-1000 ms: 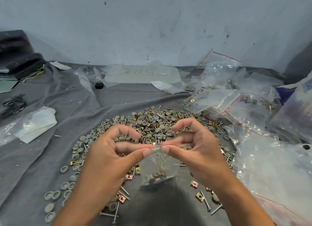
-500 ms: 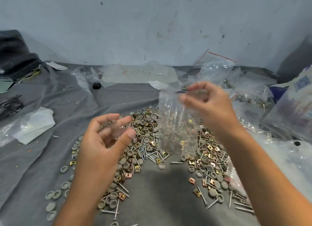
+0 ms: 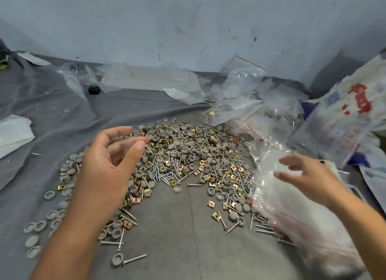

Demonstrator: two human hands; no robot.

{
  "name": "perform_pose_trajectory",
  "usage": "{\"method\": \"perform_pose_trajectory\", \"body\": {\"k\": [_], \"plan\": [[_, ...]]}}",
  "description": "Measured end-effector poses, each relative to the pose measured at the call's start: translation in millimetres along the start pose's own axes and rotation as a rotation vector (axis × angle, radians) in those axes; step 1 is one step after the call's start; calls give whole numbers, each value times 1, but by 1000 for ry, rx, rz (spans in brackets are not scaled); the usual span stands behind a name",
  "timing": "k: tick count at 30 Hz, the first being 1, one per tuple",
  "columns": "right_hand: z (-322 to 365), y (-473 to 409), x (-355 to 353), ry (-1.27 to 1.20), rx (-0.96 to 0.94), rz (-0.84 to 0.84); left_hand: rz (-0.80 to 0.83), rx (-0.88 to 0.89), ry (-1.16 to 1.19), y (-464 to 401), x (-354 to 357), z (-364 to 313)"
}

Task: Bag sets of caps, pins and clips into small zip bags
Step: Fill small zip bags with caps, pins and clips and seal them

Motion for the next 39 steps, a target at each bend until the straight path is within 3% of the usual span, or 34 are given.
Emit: {"method": "perform_pose_trajectory", "body": {"k": [3,8,12,22,30,36,39], "plan": [[-23,42,33,214,6,27,11,1,-8,3,6,-3],[-25,45,18,-6,-10,-264,37,-24,-49,7,12,-3],[-7,36,-12,-133,-51,-376,109,-83,-125,7,17,5],[-24,15,-8,-381,31,-35,212,-132,-236,6,18,15],[-34,16,-21,-469,32,-23,217,-152,-253,8,22,13],[-41,17,-15,-439,42,108,227,-174,-226,9,24,10],[-54,18,-24,-493,90,26,214,-169,-205,9,24,8]]}}
Point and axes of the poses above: each hand's wrist, its own y-axis away from the middle knuckle, its own x-axis out of the palm, z = x × y, the point moved 4 cm from there along -y, towards the middle knuckle, and after that the axes turned 14 degrees about y, right-handed, at the moved point
